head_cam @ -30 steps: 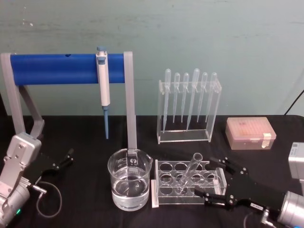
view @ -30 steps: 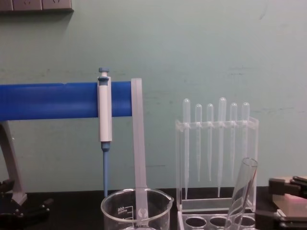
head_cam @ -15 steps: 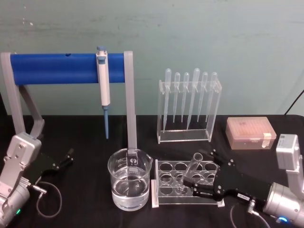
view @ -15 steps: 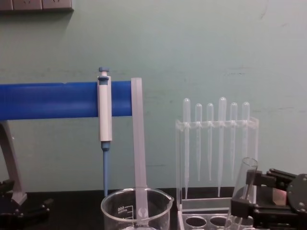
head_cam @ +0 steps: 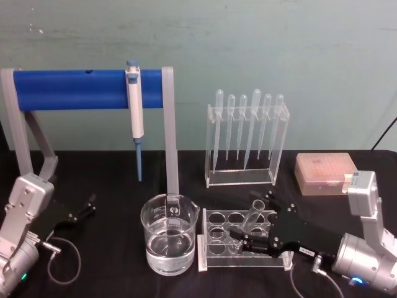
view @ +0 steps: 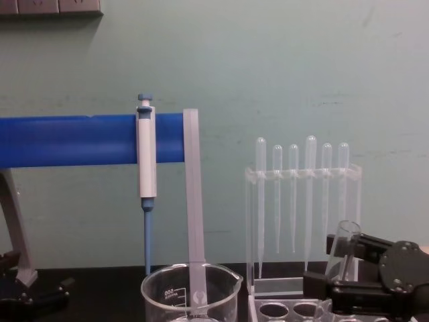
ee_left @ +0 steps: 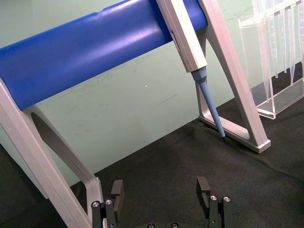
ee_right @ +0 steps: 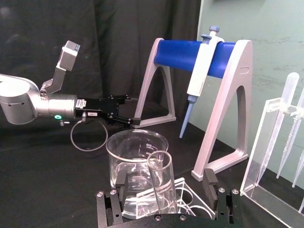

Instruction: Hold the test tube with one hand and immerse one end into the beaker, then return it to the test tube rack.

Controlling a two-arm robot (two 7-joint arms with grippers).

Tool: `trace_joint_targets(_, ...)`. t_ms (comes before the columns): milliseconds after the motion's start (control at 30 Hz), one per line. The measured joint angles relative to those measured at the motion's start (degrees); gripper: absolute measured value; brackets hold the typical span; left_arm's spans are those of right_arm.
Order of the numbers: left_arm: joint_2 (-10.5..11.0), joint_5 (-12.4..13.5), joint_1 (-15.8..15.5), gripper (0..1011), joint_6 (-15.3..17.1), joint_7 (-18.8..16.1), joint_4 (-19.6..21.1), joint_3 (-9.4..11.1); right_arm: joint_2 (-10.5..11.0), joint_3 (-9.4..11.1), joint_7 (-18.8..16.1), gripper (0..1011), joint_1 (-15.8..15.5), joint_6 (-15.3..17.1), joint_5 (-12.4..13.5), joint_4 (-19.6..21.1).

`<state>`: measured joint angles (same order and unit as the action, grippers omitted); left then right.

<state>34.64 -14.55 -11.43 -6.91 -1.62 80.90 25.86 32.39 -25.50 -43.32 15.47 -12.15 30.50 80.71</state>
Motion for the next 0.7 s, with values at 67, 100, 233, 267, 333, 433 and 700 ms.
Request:
trace_joint_targets(67,0.0,0.0,0.0,1000,0.0,0.0,0.0,0.0,-0.2,-0.1,0.0,1000,0.2,0.0,-0.2,-0.2)
trace_joint_targets(100,0.0,0.0,0.0,1000,0.0,0.0,0.0,0.0,-0.3,-0.4,0.0,1000,0.5,0.0,-0.5,-0.4)
trace_joint_targets(233,0.0,0.0,0.0,1000,0.0,0.0,0.0,0.0,-0.4,-0.4,0.1,1000,0.6,0.0,-0.8,-0.4)
trace_joint_targets(267,0.0,0.0,0.0,1000,0.0,0.0,0.0,0.0,-0.4,-0.4,0.1,1000,0.6,0.0,-0.8,-0.4)
trace_joint_targets(333,0.0,0.0,0.0,1000,0.0,0.0,0.0,0.0,-0.4,-0.4,0.1,1000,0.6,0.0,-0.7,-0.4)
trace_joint_targets(433,0.0,0.0,0.0,1000,0.0,0.0,0.0,0.0,-0.4,-0.4,0.1,985,0.5,0.0,-0.6,-0.4)
trace_joint_targets(700,0.0,0.0,0.0,1000,0.0,0.0,0.0,0.0,-0.3,-0.3,0.1,811,0.5,0.0,-0.5,-0.3)
